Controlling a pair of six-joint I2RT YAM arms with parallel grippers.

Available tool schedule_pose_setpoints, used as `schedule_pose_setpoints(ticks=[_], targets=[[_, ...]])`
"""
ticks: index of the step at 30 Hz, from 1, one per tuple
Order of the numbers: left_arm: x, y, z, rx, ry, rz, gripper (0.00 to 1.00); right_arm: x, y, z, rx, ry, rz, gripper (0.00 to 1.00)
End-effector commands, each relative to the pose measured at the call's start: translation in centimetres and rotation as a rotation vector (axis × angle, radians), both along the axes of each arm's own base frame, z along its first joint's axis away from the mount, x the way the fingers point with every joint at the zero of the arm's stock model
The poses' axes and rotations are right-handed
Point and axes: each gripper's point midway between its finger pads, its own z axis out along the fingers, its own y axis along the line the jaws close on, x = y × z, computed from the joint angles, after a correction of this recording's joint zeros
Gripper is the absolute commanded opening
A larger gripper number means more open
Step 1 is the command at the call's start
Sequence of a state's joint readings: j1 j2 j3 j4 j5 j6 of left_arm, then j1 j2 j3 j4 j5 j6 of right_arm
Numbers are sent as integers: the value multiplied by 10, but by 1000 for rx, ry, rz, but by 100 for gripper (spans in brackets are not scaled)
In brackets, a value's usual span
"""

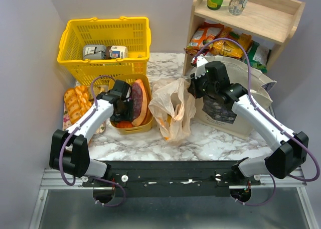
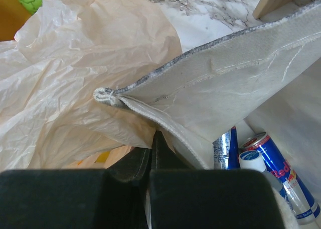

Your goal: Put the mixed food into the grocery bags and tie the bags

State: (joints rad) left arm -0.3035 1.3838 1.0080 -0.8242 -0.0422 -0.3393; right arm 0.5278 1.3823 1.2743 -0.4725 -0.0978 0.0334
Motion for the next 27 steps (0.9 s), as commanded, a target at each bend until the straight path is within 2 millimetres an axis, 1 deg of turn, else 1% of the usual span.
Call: schedule_pose_setpoints(ticks=[1,3,8,10,11,12,13,17,20,23,24,27], targets=[[-6,6,-4,118,54,-56,68,1,-7,6,3,-20,-20,7],[-8,6,-9,145,76,-67,71,1,-6,5,5,-21,-19,7],[-10,8,-17,162,98,-67,71,1,-7,6,5,-23,-20,7],[-13,5,-23,150,125,-76,71,1,-7,6,5,-23,-20,7],[-16,3,-26,142,137,-82,73,1,-7,5,4,-24,-19,7],[-17,0,-28,128,146,-88,78,1,-8,5,2,-24,-22,7],[-18,-1,-29,126,149,-92,80,1,-8,5,1,-23,-24,7],[-20,-6,-29,96,142,-104,80,2,-8,5,2,-23,-26,7],[-21,-11,-31,76,152,-114,74,2,-7,4,3,-20,-24,7],[-20,-13,-35,69,158,-117,58,2,-9,4,-2,-21,-26,7],[-19,-13,-33,67,149,-113,46,2,-9,4,-2,-23,-29,7],[-13,-17,-22,46,107,-112,32,2,-10,5,-3,-26,-31,7]])
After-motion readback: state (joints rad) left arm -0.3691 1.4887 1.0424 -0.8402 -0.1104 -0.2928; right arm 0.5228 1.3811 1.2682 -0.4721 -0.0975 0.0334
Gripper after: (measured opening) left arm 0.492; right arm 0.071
